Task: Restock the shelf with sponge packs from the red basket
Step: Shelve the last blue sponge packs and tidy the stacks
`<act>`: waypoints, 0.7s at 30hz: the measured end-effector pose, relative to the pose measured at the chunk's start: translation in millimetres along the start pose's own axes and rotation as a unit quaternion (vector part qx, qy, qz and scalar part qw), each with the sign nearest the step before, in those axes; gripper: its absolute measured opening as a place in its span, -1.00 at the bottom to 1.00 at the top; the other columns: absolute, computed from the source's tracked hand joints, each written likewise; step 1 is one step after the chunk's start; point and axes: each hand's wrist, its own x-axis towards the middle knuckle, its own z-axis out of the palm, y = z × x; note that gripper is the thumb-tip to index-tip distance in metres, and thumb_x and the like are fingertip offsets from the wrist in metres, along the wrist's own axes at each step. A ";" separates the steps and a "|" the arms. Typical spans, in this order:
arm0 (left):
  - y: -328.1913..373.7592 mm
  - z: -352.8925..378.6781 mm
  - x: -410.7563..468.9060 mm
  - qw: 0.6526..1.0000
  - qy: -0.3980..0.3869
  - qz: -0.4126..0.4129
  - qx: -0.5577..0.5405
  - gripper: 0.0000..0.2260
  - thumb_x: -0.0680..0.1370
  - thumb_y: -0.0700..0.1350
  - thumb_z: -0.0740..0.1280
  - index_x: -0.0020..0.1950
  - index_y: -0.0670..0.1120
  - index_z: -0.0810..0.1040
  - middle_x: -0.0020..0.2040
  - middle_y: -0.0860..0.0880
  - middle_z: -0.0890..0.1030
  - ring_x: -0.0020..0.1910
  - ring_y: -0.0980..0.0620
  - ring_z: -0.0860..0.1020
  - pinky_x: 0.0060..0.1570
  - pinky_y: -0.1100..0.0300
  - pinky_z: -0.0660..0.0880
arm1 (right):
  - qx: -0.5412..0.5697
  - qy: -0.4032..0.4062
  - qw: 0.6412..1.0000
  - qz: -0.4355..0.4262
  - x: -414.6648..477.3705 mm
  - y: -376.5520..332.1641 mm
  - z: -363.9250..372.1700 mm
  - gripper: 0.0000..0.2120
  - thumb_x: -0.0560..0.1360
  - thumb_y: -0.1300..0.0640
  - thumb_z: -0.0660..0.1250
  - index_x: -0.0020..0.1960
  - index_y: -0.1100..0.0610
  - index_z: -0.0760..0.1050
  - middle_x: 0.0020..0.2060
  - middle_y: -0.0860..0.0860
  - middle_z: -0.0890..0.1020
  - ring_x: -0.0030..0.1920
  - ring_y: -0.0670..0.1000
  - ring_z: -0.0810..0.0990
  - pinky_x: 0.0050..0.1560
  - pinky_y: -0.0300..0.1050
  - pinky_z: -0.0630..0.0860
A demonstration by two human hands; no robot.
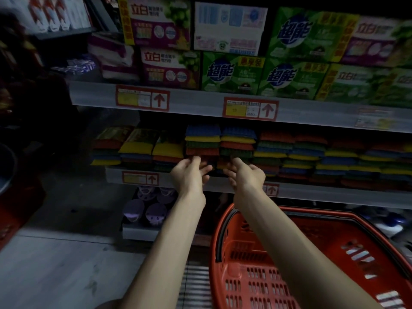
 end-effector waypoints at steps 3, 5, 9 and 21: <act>0.0 1.1 3.3 1.000 0.002 0.012 0.009 -0.93 0.65 -0.20 0.32 0.02 -0.16 0.59 -0.14 -0.06 0.69 -0.36 0.12 0.69 -0.40 0.24 0.51 | -0.009 -0.005 1.000 -0.001 4.7 0.7 1.1 -0.47 0.58 0.18 0.42 0.47 0.31 0.36 -0.18 0.07 0.71 -0.25 -0.04 0.74 -0.51 -0.31 0.44; 0.5 1.8 5.2 1.000 0.008 0.018 0.013 -0.93 0.65 -0.20 0.32 0.04 -0.17 0.58 -0.13 -0.05 0.68 -0.36 0.12 0.69 -0.42 0.24 0.50 | -0.012 -0.006 1.000 -0.002 6.9 1.2 1.0 -0.48 0.58 0.18 0.43 0.47 0.30 0.37 -0.20 0.06 0.70 -0.20 -0.03 0.76 -0.49 -0.30 0.44; 0.3 3.5 8.7 1.000 0.011 0.023 0.018 -0.88 0.66 -0.20 0.30 -0.07 -0.10 0.52 -0.16 -0.01 0.63 -0.30 0.05 0.69 -0.41 0.22 0.47 | -0.020 -0.010 1.000 -0.007 8.5 1.4 -0.7 -0.48 0.58 0.17 0.43 0.47 0.31 0.38 -0.25 0.03 0.69 -0.18 -0.02 0.75 -0.44 -0.27 0.45; -4.1 8.4 13.2 0.999 0.004 0.016 0.034 -0.77 0.66 -0.20 0.30 0.31 -0.20 0.48 -0.13 -0.02 0.61 -0.23 0.03 0.66 -0.42 0.23 0.43 | -0.026 -0.023 0.999 0.000 11.6 -0.6 -6.1 -0.66 0.59 0.19 0.42 0.28 0.35 0.48 -0.27 0.05 0.67 -0.32 -0.05 0.66 -0.51 -0.32 0.41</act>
